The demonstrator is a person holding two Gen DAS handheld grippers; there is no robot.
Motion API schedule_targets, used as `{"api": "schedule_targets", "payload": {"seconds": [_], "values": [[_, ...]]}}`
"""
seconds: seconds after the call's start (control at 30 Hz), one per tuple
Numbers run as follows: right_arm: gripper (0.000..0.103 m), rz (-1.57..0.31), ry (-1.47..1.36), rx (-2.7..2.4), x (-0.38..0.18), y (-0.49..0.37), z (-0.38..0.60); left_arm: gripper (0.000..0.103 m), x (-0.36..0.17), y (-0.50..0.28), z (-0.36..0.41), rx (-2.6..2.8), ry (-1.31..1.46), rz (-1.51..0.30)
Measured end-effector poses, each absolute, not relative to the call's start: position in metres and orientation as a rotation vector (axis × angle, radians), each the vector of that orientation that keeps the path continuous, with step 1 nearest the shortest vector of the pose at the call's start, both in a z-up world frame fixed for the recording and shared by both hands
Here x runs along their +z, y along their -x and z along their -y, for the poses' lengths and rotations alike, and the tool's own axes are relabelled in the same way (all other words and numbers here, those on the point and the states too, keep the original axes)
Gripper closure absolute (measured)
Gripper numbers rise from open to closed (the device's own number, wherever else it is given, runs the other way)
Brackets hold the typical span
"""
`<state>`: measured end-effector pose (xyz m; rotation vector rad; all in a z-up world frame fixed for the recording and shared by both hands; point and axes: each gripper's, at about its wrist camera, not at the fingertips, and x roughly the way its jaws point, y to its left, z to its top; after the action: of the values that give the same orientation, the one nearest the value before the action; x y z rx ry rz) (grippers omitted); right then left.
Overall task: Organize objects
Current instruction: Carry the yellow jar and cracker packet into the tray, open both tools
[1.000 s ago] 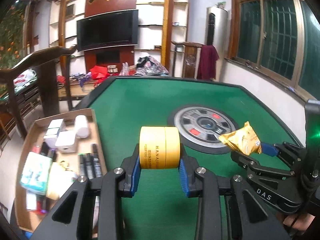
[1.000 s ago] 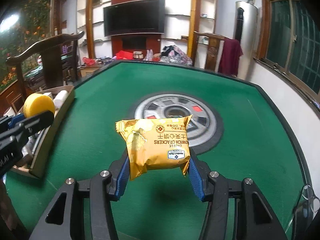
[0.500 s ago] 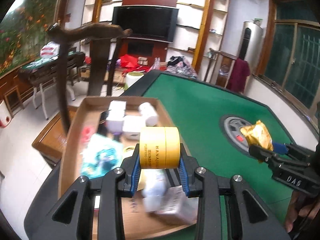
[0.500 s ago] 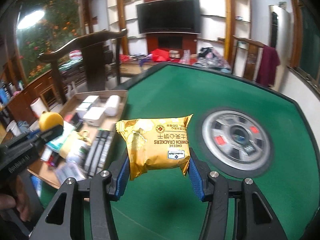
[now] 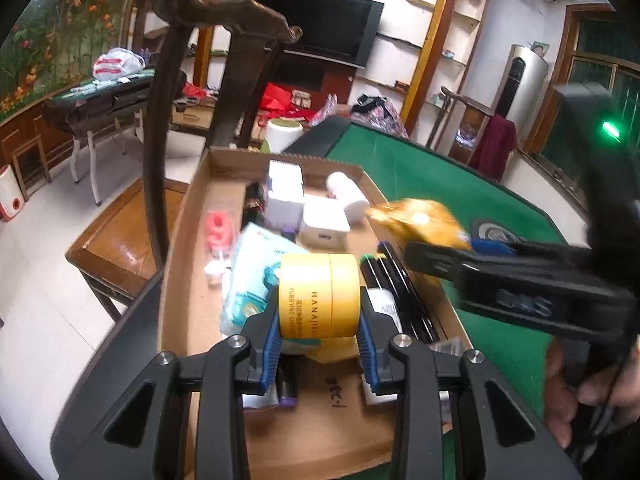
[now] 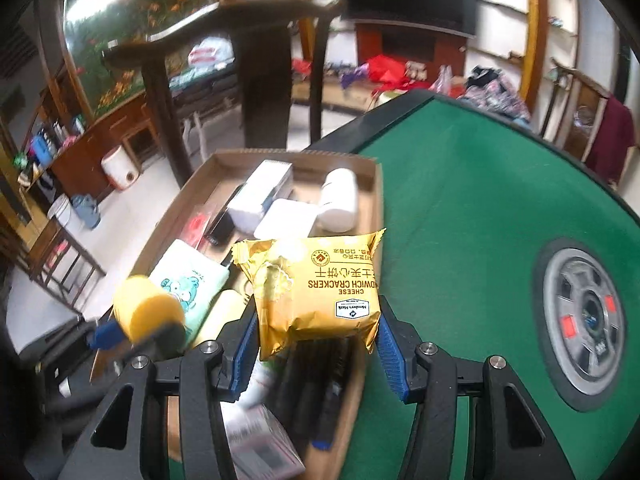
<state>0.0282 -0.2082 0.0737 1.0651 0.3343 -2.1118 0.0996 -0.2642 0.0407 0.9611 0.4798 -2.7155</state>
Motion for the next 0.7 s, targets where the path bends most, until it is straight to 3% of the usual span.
{"api": "schedule_targets", "payload": {"seconds": [0.7], "values": [[0.042, -0.443, -1.16, -2.066, 0.036, -0.003, 0.255, 0.071, 0.031, -0.105, 0.251, -2.707, -1.01, -0.419]]}}
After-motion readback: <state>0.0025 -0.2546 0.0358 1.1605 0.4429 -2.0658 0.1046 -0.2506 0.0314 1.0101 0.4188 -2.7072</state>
